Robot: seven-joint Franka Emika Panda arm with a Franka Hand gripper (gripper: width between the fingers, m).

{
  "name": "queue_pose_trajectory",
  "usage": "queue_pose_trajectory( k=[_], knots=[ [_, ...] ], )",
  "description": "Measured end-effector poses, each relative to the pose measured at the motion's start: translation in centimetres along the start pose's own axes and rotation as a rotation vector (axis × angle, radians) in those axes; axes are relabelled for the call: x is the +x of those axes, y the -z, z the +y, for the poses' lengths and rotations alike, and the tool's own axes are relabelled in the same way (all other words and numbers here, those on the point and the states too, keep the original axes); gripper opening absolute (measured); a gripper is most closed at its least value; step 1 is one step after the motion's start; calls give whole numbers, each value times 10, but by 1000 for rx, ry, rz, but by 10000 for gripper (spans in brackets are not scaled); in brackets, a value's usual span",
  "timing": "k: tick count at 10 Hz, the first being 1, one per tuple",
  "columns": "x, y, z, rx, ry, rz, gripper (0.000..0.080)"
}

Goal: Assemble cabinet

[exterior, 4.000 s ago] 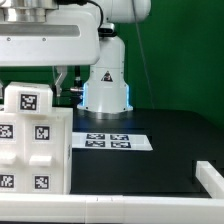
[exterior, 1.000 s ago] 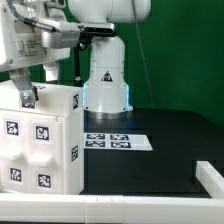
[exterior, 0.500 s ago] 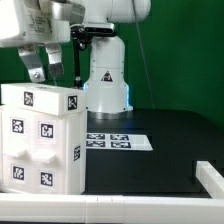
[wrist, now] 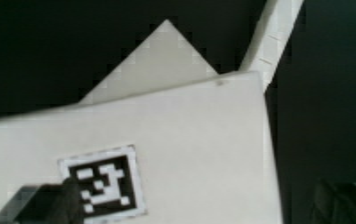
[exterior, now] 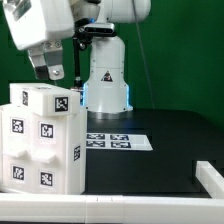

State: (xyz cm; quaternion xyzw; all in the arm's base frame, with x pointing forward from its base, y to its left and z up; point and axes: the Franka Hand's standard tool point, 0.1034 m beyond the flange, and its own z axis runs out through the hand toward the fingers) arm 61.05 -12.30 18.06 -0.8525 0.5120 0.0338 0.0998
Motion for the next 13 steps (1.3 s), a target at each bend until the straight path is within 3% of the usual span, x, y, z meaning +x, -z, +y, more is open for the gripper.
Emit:
queue_pose_trajectory(
  k=[2, 7, 9, 12, 13],
  knots=[
    [-1, -2, -6, -5, 228, -2, 649],
    [2, -2, -4, -13, 590, 4, 649],
    [10, 2, -4, -73, 901, 35, 649],
    [7, 0, -7, -156, 1279, 28, 649],
    [5, -1, -8, -163, 1338, 22, 649]
  ],
)
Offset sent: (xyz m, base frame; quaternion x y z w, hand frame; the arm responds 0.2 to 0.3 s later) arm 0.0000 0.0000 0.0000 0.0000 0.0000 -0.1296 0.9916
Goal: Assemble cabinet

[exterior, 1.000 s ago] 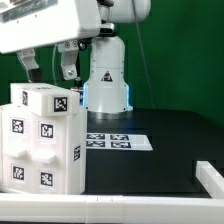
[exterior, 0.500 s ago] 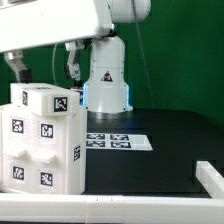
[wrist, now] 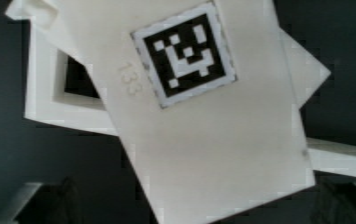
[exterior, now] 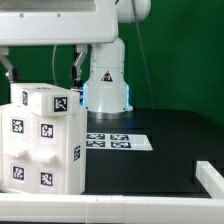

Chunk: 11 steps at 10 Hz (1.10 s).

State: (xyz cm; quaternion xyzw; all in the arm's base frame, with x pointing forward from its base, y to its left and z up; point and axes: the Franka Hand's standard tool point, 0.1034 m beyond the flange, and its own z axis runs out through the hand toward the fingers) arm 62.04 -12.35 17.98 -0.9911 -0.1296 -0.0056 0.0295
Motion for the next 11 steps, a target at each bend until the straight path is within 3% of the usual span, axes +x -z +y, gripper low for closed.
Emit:
queue_pose_trajectory(
  k=[4, 11],
  knots=[
    [-3, -1, 3, -1, 248, -4, 649],
    [-21, -8, 1, -26, 223, 26, 649]
  ],
)
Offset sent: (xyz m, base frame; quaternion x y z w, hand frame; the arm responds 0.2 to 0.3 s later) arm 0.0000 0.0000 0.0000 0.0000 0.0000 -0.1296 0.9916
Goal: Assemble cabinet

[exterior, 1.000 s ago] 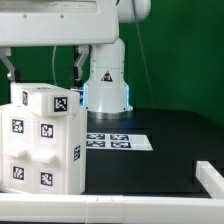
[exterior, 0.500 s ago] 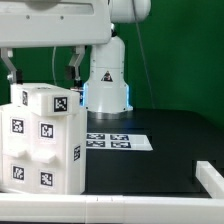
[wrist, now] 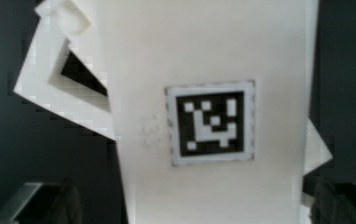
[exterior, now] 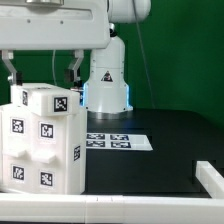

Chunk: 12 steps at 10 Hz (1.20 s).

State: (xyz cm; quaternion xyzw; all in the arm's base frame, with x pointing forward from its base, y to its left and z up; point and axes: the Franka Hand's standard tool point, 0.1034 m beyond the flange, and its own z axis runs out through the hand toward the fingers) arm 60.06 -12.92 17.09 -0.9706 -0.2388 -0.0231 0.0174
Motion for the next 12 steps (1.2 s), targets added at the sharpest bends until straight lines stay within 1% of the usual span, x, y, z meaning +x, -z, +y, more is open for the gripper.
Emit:
queue_pose_trajectory(
  k=[3, 6, 12],
  knots=[
    [3, -3, -7, 1, -8, -1, 649],
    [-1, -7, -4, 3, -13, -8, 649],
    [-4, -12, -3, 6, -16, -16, 649]
  ],
)
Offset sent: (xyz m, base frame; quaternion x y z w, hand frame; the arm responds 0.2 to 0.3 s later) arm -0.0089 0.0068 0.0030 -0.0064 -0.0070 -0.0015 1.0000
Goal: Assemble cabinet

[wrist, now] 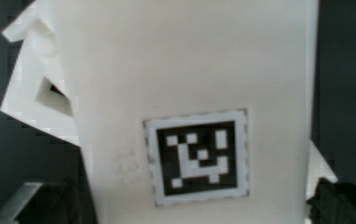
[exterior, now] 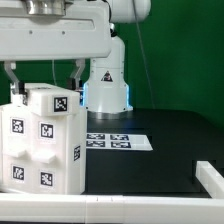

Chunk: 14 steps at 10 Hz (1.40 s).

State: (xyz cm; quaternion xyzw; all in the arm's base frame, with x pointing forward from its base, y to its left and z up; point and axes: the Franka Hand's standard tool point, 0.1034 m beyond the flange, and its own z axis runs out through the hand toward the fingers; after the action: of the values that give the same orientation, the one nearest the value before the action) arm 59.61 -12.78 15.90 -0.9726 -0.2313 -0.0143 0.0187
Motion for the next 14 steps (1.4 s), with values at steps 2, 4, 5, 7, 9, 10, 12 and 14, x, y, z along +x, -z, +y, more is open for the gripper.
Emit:
queue_pose_trajectory(
  k=[2, 4, 5, 7, 9, 10, 12, 14],
  knots=[
    [-1, -1, 0, 1, 0, -2, 649],
    [-1, -4, 0, 2, 0, -6, 649],
    [-2, -5, 0, 3, 0, -8, 550],
    [-1, -5, 0, 2, 4, -7, 554],
    [-2, -5, 0, 2, -30, -7, 554],
    [-2, -5, 0, 2, -30, -7, 554],
    [-2, -5, 0, 2, -97, -7, 554],
    [-2, -5, 0, 2, -218, -7, 554]
  ],
)
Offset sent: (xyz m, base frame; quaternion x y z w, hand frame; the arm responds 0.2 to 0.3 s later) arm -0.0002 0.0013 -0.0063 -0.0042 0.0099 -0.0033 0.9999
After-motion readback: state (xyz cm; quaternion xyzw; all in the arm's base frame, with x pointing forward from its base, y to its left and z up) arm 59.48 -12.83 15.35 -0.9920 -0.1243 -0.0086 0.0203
